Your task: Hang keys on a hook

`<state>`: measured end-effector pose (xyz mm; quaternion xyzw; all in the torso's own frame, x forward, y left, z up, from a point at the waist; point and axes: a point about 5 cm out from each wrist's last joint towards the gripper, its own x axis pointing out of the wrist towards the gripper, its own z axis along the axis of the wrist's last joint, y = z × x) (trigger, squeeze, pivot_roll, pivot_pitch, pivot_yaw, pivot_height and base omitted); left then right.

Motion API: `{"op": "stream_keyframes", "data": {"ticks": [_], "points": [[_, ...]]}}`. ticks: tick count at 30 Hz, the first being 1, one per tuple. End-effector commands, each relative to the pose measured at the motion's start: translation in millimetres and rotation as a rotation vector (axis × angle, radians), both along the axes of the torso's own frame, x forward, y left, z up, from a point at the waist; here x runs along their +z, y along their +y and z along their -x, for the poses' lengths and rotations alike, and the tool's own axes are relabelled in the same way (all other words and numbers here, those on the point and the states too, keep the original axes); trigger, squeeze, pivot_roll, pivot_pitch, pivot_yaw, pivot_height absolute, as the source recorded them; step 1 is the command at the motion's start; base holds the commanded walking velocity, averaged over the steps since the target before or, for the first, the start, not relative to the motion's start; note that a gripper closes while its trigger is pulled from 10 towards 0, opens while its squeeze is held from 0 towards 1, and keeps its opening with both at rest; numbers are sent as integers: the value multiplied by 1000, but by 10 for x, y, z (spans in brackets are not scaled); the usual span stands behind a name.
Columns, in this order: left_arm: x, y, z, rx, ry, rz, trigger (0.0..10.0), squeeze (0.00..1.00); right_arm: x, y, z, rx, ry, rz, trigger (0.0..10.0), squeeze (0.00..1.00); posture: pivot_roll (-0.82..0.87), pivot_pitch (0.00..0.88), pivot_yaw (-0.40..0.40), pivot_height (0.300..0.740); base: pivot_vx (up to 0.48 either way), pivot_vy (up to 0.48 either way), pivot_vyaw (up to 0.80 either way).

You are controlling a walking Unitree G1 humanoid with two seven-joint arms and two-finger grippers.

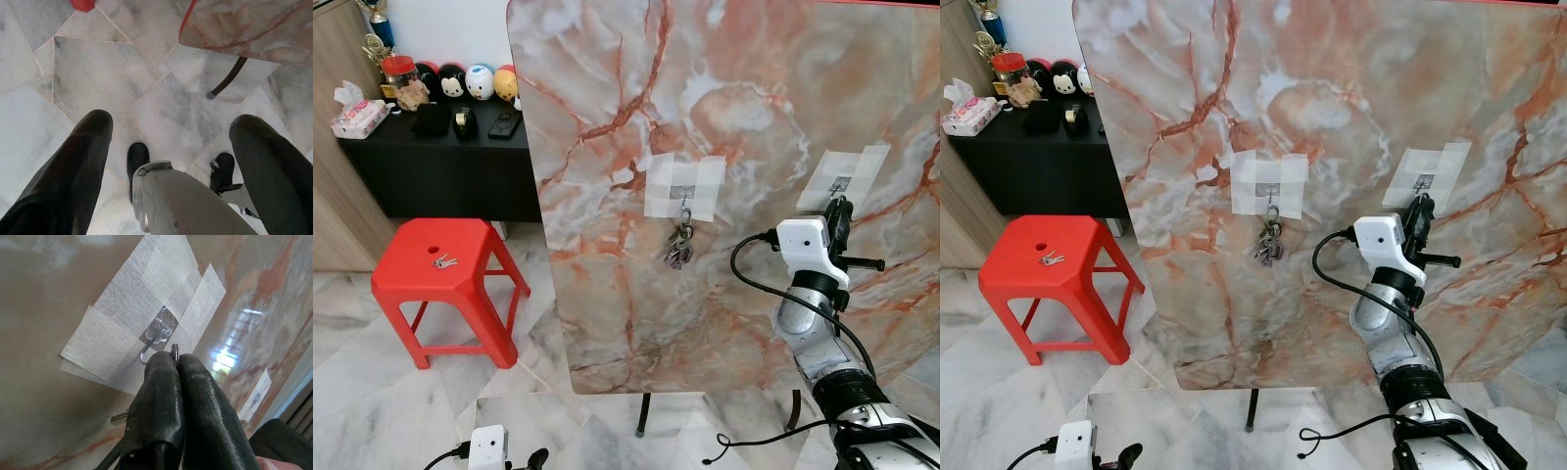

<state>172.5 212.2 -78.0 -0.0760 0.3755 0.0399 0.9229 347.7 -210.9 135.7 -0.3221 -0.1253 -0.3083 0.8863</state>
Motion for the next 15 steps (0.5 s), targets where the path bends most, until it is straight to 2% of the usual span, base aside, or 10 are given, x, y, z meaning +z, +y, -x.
{"op": "stream_keyframes", "data": {"ticks": [1, 15], "points": [[-5, -7, 9, 5, 1, 4, 10000, 0, 57, 8, -32, 10, -11, 3, 10000, 0, 104, 76, -56, 740, 0, 0, 0], [-7, -16, 6, 5, 2, 5, 10000, 0, 8, 27, -46, 16, 31, -7, 10000, 0, 105, 76, -56, 740, 0, 0, 0]]}}
